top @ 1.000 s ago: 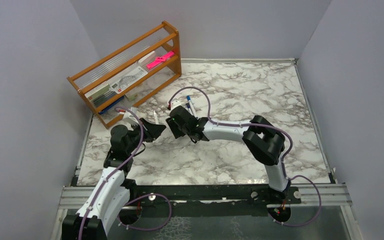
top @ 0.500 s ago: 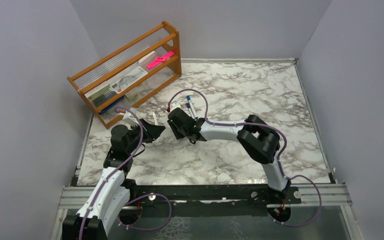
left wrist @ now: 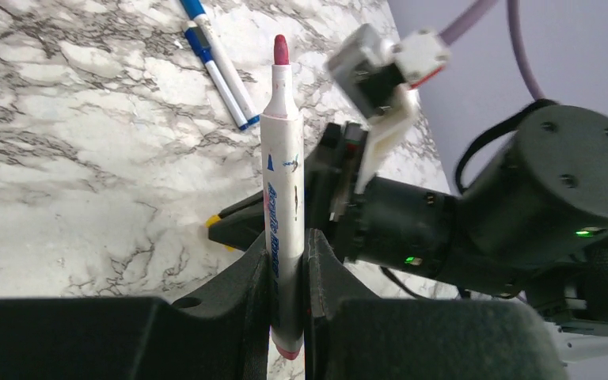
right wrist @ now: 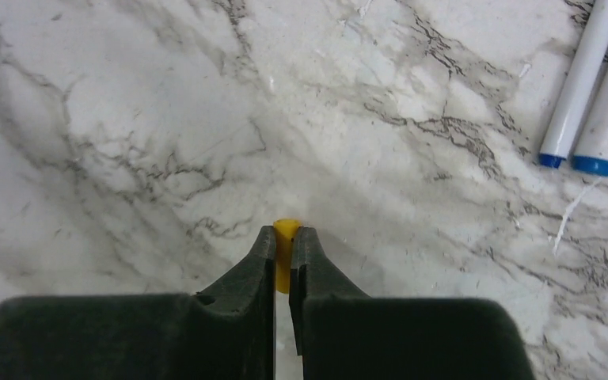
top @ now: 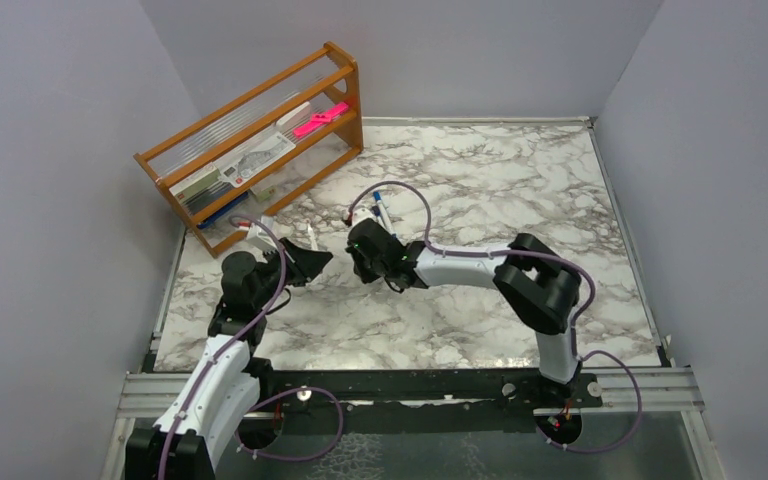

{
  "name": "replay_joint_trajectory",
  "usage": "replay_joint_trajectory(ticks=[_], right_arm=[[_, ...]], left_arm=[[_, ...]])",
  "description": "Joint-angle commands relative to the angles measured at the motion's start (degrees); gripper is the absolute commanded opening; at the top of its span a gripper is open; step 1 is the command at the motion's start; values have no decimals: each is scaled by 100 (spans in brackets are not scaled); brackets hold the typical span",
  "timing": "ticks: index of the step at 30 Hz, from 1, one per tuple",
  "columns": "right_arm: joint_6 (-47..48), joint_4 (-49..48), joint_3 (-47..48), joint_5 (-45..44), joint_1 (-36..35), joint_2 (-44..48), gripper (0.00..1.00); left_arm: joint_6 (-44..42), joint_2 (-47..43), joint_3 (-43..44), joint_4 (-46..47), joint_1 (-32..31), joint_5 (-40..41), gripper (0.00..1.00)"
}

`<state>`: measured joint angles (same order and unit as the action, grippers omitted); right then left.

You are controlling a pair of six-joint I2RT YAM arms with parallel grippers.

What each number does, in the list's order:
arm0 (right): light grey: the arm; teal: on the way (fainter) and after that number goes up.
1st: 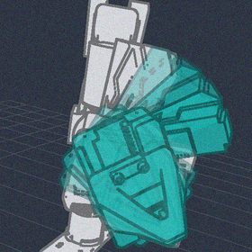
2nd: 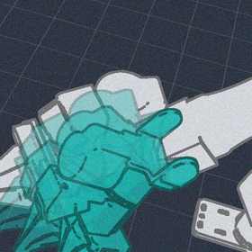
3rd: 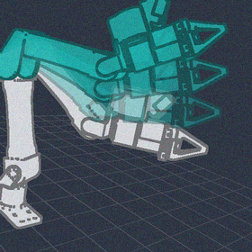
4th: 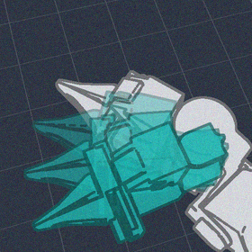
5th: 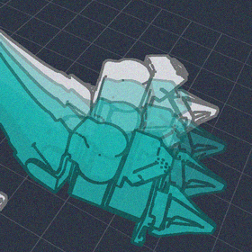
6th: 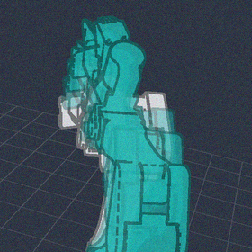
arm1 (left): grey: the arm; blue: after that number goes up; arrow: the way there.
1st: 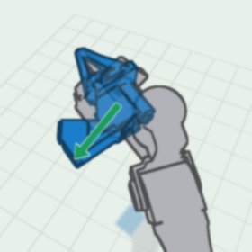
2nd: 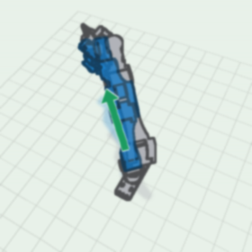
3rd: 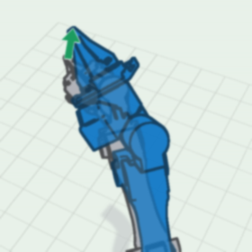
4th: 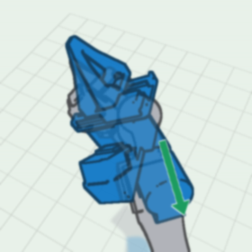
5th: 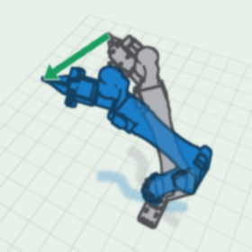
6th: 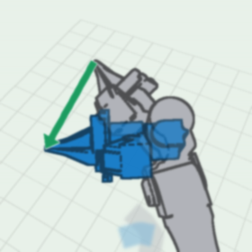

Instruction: Insert the pens into the pen caps

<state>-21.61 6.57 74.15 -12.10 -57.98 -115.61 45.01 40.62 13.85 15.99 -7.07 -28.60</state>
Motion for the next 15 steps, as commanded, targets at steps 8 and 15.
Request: replay_joint_trajectory(ticks=[8,15], right_arm=[[-1897,-3528,-2097,2061,1016,2335,1],[-2444,-5094,-2301,2630,1078,2421,1]], left_arm=[[1420,-766,-625,1678,-301,-601,0],[1169,-255,-522,2187,-1466,-367,0]])
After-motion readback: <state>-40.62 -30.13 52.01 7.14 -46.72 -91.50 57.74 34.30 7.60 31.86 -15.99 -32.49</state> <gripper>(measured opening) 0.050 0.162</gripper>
